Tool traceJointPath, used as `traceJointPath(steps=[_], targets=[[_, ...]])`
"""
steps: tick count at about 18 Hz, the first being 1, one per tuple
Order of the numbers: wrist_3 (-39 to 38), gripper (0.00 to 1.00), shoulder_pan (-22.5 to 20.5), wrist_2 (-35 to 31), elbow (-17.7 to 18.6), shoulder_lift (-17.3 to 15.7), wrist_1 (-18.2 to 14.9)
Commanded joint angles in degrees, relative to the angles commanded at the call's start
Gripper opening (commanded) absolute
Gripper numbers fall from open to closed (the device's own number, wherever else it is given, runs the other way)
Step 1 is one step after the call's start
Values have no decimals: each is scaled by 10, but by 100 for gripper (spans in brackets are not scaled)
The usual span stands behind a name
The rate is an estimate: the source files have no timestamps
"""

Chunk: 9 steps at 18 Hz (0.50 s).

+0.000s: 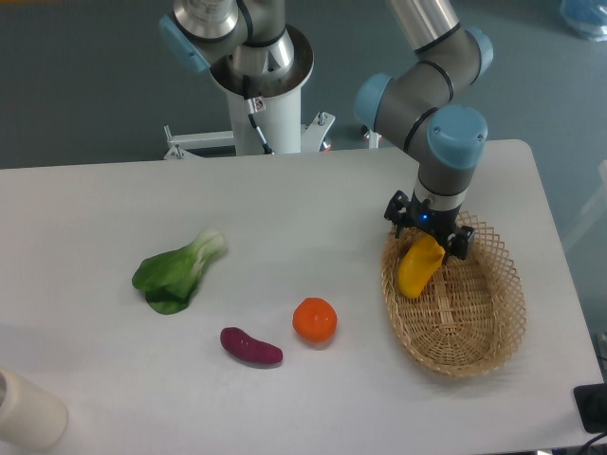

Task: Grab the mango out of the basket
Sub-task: 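Close the gripper around the yellow mango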

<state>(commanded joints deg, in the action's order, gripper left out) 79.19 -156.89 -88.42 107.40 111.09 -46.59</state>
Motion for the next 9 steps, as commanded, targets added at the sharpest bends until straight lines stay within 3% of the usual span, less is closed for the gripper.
traceJointPath(steps=[4,7,9], targets=[[0,95,2,-1,0,8,31],[0,94,3,-1,1,8,32],[1,88,3,-1,0,8,32]])
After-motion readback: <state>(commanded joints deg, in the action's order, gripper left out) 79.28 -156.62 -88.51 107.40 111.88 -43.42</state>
